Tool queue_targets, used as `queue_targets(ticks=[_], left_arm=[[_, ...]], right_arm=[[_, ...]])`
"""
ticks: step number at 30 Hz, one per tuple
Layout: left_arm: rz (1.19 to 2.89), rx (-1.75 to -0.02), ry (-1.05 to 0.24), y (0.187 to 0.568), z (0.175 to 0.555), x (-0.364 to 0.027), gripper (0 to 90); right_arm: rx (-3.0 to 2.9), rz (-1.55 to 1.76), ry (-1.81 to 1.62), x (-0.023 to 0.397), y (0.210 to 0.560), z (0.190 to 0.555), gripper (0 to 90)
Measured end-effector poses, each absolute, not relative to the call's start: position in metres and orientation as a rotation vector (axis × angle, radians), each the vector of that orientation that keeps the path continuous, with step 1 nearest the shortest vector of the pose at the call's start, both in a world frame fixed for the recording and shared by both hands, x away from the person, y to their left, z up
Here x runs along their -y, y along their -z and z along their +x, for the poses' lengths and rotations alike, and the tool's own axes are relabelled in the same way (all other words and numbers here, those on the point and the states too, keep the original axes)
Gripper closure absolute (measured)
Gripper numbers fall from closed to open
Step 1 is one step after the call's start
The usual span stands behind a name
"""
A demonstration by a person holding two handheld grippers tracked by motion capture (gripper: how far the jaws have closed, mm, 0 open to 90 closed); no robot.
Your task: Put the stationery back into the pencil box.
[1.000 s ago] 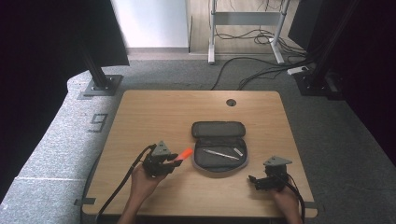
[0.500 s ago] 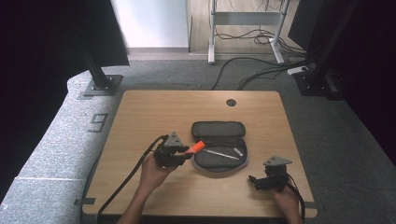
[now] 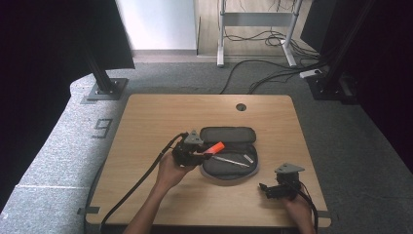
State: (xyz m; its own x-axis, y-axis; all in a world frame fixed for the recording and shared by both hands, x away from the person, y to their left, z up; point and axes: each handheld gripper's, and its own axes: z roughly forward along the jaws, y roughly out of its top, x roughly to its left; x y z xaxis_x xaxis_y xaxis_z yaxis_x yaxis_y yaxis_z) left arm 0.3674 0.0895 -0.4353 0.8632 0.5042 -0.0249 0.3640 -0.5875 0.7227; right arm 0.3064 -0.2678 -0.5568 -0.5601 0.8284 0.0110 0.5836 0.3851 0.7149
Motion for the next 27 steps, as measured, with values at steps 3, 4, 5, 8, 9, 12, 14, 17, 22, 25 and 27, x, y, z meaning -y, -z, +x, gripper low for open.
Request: queue_targets(ticks=[3, 4, 5, 8, 9, 12, 14, 17, 22, 25, 27], left_arm=[[2.267, -0.61, -0.233, 0.436, 0.372, -0.081, 66.8], [2.271, -0.605, -0.226, 0.436, 0.374, -0.079, 66.7], [2.275, -0.606, -0.226, 0.437, 0.376, -0.077, 66.7], [2.282, -0.597, -0.234, 0.438, 0.38, -0.068, 66.8], [2.281, -0.597, -0.226, 0.438, 0.382, -0.066, 66.7], [2.287, -0.584, -0.229, 0.438, 0.385, -0.058, 66.8], [2.282, -0.578, -0.219, 0.439, 0.387, -0.053, 66.8], [2.292, -0.572, -0.22, 0.444, 0.391, -0.046, 66.7], [2.288, -0.577, -0.2, 0.453, 0.395, -0.038, 66.7], [2.296, -0.584, -0.197, 0.461, 0.398, -0.034, 66.6], [2.306, -0.585, -0.193, 0.467, 0.399, -0.032, 66.6]], right_arm=[[-2.301, 1.227, -0.976, 0.268, 0.557, 0.306, 0.0], [-2.301, 1.226, -0.976, 0.268, 0.557, 0.306, 0.0], [-2.301, 1.227, -0.976, 0.268, 0.557, 0.306, 0.0], [-2.301, 1.227, -0.976, 0.268, 0.557, 0.306, 0.0], [-2.301, 1.227, -0.976, 0.268, 0.557, 0.306, 0.0], [-2.303, 1.226, -0.976, 0.268, 0.557, 0.306, 0.0], [-2.305, 1.226, -0.976, 0.268, 0.557, 0.307, 0.0], [-2.303, 1.227, -0.976, 0.268, 0.557, 0.306, 0.0], [-2.302, 1.226, -0.976, 0.268, 0.557, 0.306, 0.0], [-2.302, 1.225, -0.976, 0.268, 0.557, 0.306, 0.0], [-2.302, 1.227, -0.976, 0.268, 0.557, 0.306, 0.0]])
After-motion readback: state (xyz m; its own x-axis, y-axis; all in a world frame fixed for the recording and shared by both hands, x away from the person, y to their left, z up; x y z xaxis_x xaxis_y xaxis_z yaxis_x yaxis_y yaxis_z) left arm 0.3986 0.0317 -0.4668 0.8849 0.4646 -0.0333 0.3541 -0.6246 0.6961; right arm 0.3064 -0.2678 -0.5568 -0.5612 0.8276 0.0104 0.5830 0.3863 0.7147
